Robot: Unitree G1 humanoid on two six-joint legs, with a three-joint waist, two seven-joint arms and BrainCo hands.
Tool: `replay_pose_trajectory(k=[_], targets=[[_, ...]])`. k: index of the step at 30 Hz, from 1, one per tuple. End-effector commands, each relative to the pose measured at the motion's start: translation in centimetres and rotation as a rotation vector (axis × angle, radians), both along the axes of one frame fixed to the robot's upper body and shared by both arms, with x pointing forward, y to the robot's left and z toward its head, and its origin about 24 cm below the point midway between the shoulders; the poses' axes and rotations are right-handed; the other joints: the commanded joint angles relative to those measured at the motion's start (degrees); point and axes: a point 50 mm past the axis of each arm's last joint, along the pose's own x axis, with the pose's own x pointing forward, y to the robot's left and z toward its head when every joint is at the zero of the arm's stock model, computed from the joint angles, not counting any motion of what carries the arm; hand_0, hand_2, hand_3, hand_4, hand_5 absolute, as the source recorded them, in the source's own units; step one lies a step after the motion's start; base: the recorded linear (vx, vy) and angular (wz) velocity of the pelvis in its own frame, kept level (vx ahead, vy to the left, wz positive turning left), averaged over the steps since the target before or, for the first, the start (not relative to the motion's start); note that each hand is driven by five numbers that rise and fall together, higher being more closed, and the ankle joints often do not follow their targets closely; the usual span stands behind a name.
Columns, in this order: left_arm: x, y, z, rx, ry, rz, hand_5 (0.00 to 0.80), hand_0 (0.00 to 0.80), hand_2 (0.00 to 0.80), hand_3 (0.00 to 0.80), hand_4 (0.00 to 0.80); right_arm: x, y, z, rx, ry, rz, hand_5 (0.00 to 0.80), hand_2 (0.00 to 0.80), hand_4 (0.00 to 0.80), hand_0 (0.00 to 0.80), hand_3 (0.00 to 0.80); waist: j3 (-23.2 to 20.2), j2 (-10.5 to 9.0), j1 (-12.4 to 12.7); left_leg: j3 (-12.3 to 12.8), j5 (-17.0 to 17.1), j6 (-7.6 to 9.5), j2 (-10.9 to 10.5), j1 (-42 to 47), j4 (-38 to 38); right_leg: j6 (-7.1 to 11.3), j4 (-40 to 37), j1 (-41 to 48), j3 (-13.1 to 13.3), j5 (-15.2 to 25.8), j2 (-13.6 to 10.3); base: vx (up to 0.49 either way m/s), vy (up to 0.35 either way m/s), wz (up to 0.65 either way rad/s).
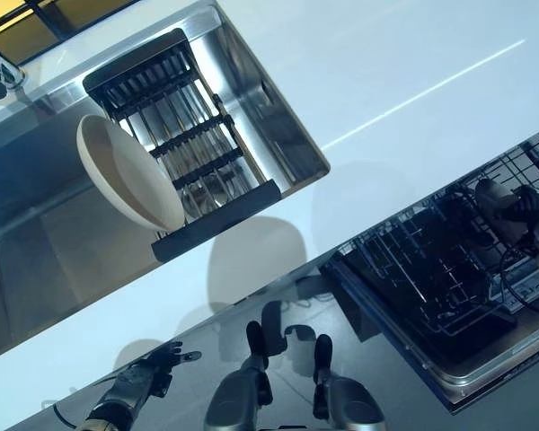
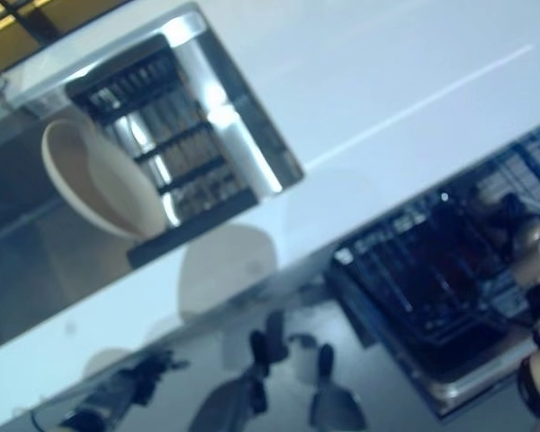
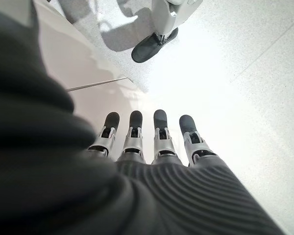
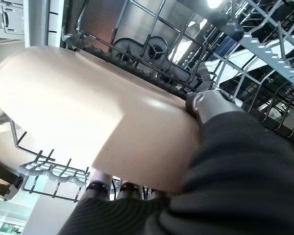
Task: Take plates into dishwasher
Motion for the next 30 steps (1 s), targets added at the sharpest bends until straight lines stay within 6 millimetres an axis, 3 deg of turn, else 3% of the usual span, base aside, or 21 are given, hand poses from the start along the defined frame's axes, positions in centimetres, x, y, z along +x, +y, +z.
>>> replay_pose_trajectory(k=[1,9,14,23,28,30], targets=[[0.0,-0.9,-0.5,0.016,0.020,-0.033,0.000,0.000,0.000,0.000,0.000,-0.7,-0.8,-0.7,0.011,0.008,-0.039,0.000,0.000,0.000,0.000,0.000,-2.5,-0.09,1.1,-1.2,1.9,-3.34,0.8,-3.1,-0.2,2.43,6.9,-4.2,0.0,-1.7,0.4,0.000,0.000,0.00],[-0.8,-0.3,-0.7,0.030,0.035,-0.026,0.000,0.000,0.000,0.000,0.000,-1.8,-1.6,-0.8,-0.004,-0.027,-0.061,0.000,0.000,0.000,0.000,0.000,-3.6,-1.97,0.4,-1.3,1.3,-3.11,1.3,-2.0,-0.2,2.58,6.8,-3.6,0.5,-1.6,0.9,0.034,-0.006,0.00],[-1.5,0.0,-0.8,0.028,0.048,-0.017,0.000,0.000,0.000,0.000,0.000,-2.8,-2.3,0.8,-0.050,-0.070,-0.069,0.000,0.000,0.000,0.000,0.000,-4.7,-3.21,-0.4,-0.9,1.2,-3.25,1.8,-1.0,-0.2,2.59,6.8,-2.6,1.2,-1.8,1.5,0.061,0.011,-0.02],[-3.3,1.0,-1.4,0.040,0.093,0.042,0.000,0.000,0.000,0.000,0.000,-6.2,-4.6,6.5,-0.172,-0.181,-0.134,0.000,0.000,0.000,0.000,0.000,-8.2,-6.13,-2.5,0.5,1.3,-3.53,2.9,0.8,-0.2,2.57,6.4,0.3,2.7,-2.6,3.0,0.064,0.000,-0.05],[-4.1,1.8,-1.5,0.063,0.119,0.081,0.000,0.000,0.000,0.000,0.000,-8.5,-5.5,11.8,-0.211,-0.286,-0.162,0.000,0.000,0.000,0.000,0.000,-10.2,-7.95,-3.0,1.1,1.5,-3.66,3.5,1.8,-0.2,2.30,6.5,1.9,3.4,-3.1,3.8,0.042,-0.044,-0.12],[-4.4,2.2,-1.5,0.072,0.131,0.111,0.000,0.000,0.000,0.000,0.000,-9.4,-5.6,15.3,-0.231,-0.328,-0.170,0.000,0.000,0.000,0.000,0.000,-10.6,-8.66,-2.5,1.6,2.4,-4.33,4.4,2.1,-0.2,1.79,7.2,2.8,2.8,-3.9,4.2,0.069,-0.082,-0.05]])
